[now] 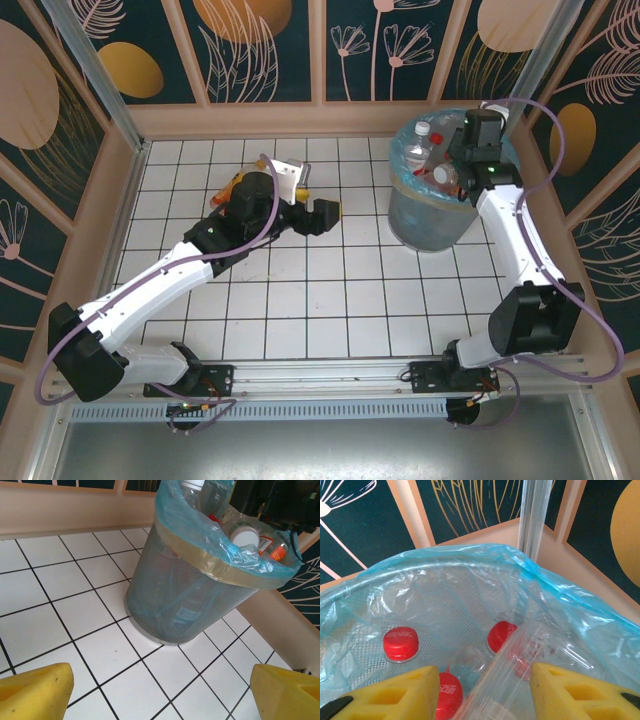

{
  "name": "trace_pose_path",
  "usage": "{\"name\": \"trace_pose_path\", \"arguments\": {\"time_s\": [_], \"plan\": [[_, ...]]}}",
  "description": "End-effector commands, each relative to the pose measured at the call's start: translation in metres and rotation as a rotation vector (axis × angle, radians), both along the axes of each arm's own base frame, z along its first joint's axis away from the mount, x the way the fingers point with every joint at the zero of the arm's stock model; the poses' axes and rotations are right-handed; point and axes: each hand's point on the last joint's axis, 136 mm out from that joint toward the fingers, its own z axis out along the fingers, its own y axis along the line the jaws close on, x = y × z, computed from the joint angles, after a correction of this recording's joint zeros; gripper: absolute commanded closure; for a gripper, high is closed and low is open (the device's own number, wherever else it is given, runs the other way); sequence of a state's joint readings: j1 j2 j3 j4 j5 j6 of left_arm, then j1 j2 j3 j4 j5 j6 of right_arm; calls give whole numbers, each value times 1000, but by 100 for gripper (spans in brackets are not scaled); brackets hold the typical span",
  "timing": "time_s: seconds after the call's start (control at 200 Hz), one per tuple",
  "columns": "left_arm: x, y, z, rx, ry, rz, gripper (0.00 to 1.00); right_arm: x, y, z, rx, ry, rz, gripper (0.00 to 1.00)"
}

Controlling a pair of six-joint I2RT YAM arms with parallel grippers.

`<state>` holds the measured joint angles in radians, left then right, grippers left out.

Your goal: Put the plastic bottles in the bin

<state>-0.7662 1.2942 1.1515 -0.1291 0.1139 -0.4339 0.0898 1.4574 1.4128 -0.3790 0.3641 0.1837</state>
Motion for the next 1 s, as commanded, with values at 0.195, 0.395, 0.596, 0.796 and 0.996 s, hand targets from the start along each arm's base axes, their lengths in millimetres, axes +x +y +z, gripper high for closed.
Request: {"name": "trace_pose_path", "arguments": {"time_s": [0.195, 0.395, 0.596, 0.796, 0.996], "plan": [[21, 29, 16, 124, -129, 153, 5, 2, 44, 71, 8, -114, 74, 37], [63, 72, 10, 227, -122, 277, 5, -5, 101, 133, -48, -287, 149, 37], [123, 115, -20, 293, -46, 358, 10, -12, 191, 125, -2, -334, 370, 41], [172, 147, -96, 436, 108, 401, 21, -19, 259, 85, -1, -277, 543, 41], [190, 174, -162, 508, 246, 430, 22, -24, 274, 57, 19, -224, 595, 41]]}}
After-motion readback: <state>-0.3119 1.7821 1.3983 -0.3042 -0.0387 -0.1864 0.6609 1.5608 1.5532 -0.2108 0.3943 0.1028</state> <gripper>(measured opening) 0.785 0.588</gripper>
